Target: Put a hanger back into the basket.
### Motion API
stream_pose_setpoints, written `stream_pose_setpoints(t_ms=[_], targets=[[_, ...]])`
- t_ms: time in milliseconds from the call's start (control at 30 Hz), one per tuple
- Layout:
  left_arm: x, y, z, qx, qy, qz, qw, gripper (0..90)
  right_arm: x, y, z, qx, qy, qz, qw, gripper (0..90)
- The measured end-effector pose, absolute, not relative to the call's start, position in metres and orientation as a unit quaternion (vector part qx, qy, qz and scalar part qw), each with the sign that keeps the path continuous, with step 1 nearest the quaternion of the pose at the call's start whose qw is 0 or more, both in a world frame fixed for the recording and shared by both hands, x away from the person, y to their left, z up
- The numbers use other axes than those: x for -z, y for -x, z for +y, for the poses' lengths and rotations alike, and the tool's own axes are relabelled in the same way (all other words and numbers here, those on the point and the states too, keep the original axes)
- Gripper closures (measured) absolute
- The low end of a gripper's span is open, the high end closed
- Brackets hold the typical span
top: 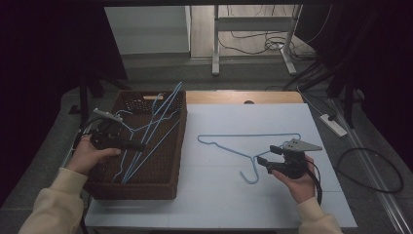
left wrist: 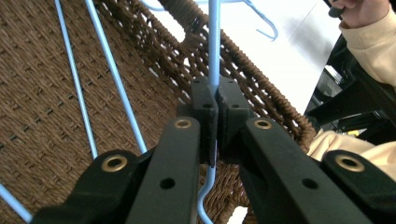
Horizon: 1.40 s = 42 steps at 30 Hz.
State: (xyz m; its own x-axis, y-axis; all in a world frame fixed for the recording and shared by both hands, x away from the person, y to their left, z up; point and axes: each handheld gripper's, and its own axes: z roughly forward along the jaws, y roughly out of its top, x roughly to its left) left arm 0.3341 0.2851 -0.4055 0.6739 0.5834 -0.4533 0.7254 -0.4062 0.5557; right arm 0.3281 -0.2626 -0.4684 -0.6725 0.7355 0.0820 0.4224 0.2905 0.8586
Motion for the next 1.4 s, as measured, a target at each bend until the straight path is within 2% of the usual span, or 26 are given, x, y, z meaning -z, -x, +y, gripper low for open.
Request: stream_pose_setpoints(t_ms=[400, 900, 1100, 1200, 1333, 1400], targets=[[0.421, -0.344, 0.29, 0.113, -0.832, 0.408, 0.358, 86.4, 0.469, -0.328, -0.262, -0.466, -0.367, 0.788, 0.167, 29.8], [0.454, -0.345, 0.298, 0.105, -0.834, 0.443, 0.313, 86.3, 0.471, -0.329, -0.259, -0.464, -0.366, 0.79, 0.165, 29.7], [0.461, -0.348, 0.302, 0.086, -0.819, 0.48, 0.302, 86.0, 0.471, -0.329, -0.259, -0.463, -0.366, 0.79, 0.166, 29.8], [0.464, -0.348, 0.306, 0.055, -0.809, 0.514, 0.278, 84.4, 0.471, -0.329, -0.259, -0.463, -0.367, 0.789, 0.166, 29.7], [0.461, -0.347, 0.31, 0.02, -0.795, 0.546, 0.262, 78.6, 0.471, -0.329, -0.259, -0.463, -0.366, 0.79, 0.165, 29.7], [0.46, -0.347, 0.309, -0.008, -0.79, 0.56, 0.248, 70.0, 0.471, -0.329, -0.259, -0.463, -0.365, 0.791, 0.165, 29.8]])
